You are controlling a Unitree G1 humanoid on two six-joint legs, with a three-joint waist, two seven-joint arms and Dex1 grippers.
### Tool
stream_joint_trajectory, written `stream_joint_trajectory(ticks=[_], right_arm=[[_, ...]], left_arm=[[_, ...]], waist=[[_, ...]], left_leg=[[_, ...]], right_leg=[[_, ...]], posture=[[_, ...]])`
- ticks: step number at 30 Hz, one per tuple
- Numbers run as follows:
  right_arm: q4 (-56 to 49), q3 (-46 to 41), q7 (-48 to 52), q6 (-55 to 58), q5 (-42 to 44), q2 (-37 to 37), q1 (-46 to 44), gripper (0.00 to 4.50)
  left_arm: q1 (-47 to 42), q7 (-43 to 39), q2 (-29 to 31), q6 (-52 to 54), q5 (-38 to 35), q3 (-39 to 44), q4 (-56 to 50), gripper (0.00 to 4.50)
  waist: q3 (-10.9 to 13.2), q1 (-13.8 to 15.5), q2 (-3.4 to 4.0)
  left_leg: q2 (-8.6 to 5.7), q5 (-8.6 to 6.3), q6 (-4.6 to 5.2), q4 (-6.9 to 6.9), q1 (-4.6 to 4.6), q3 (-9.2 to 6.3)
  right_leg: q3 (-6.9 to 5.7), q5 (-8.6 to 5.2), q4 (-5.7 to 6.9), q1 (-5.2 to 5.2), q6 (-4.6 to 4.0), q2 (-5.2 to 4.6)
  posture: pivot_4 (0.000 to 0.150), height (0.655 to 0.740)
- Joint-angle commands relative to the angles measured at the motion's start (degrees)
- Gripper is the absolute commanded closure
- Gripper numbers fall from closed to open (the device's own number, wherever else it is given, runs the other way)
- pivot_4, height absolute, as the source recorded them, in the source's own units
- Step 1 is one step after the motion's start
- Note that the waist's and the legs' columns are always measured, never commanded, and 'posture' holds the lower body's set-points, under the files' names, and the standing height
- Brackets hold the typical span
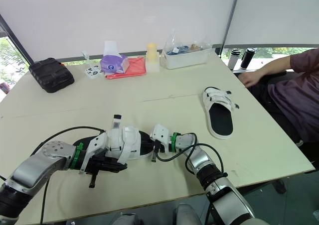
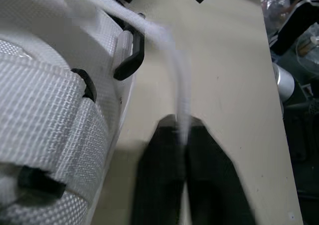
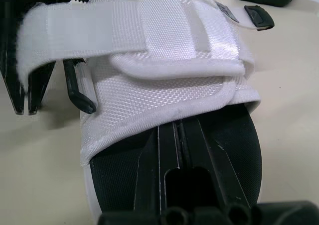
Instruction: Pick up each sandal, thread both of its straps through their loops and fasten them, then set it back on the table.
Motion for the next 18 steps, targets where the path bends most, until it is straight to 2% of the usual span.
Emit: stream_joint_trajectory(ticks=[1,7,9,11,18], right_arm=[[7.5,1.9,-1.9,4.9,-5.6,-2.3,3.7,4.5],[8.4,2.1,-1.7,4.7,-5.8,-2.1,3.1,4.5],[8.6,2.1,-1.7,4.7,-5.8,-1.9,2.9,4.5],[8.7,2.1,-1.7,4.7,-5.8,-1.9,2.7,4.5],[8.9,2.1,-2.2,4.6,-5.8,-1.7,2.6,4.5]], left_arm=[[-1.0,-0.5,0.5,3.2,-4.5,4.1,-2.4,4.46],[-8.0,-1.1,-0.3,17.6,-18.5,11.2,-0.5,4.46],[-11.3,0.6,-2.6,21.8,-22.6,13.3,1.6,4.46],[-13.6,2.6,-4.6,24.9,-25.0,14.6,3.1,4.46],[-20.6,18.3,-18.0,29.1,-26.7,19.4,12.9,4.46]], waist=[[0.0,0.0,0.0],[0.0,0.0,-0.16],[0.0,0.0,-0.15],[0.0,-0.2,-0.21],[0.0,-0.2,-0.19]], left_leg=[[0.0,0.0,0.0,0.0,0.0,0.0],[-0.02,0.0,0.0,0.01,0.01,-0.03],[-0.04,0.0,0.0,0.01,0.02,-0.02],[-0.05,0.0,0.0,0.0,0.01,-0.01],[-0.07,0.06,-0.11,0.0,0.05,-0.07]], right_leg=[[0.0,0.0,0.0,0.0,0.0,0.0],[-0.07,0.0,0.0,0.0,0.0,0.01],[-0.1,0.0,0.0,0.0,0.01,0.02],[-0.1,-0.01,-0.01,0.04,0.02,0.02],[-0.08,0.01,0.02,0.02,0.06,0.06]], posture=[[0.15,0.74],[0.15,0.74],[0.15,0.74],[0.15,0.74],[0.15,0.74]])
